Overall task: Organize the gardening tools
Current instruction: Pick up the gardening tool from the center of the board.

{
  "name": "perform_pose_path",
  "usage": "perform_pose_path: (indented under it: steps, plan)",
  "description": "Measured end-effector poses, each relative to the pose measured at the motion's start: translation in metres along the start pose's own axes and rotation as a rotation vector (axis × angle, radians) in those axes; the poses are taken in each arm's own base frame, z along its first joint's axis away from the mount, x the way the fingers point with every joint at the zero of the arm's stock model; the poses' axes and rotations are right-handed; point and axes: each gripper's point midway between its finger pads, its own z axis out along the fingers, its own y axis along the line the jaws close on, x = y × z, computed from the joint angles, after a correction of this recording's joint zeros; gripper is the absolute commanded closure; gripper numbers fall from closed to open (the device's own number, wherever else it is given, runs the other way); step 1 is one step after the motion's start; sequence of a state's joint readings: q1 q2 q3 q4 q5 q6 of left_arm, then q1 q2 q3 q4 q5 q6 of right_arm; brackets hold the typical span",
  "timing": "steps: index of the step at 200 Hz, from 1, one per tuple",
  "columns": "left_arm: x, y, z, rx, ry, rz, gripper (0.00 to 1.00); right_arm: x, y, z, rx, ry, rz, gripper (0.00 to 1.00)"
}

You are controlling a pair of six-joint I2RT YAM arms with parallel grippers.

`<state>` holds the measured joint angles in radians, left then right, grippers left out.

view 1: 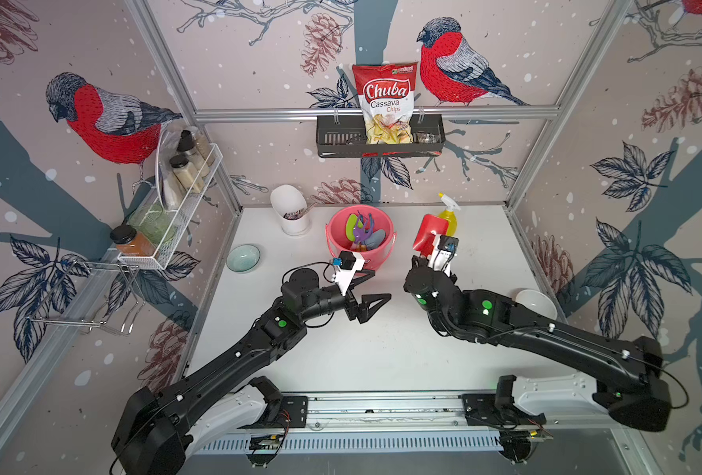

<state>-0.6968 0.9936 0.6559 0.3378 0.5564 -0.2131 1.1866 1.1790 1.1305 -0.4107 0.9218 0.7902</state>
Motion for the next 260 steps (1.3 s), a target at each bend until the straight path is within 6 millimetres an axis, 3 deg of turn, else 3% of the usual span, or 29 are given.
perform_pose_path:
  steps: [64,169,237,260]
  plan:
    - [-0.011,-0.012,0.014,0.117,-0.013,-0.016,0.16,-0.021,0.031,-0.023,-0.27,-0.094,-0.003,1.0]
    - [-0.018,-0.023,0.022,0.19,-0.007,-0.009,0.29,-0.017,0.069,-0.033,-0.463,-0.101,-0.071,1.0]
    - [-0.017,-0.014,0.027,0.154,-0.007,-0.009,0.6,-0.01,0.08,-0.039,-0.513,-0.082,-0.088,1.0]
    - [-0.018,-0.012,0.028,0.143,-0.009,-0.01,0.8,-0.007,0.083,-0.041,-0.522,-0.08,-0.105,1.0]
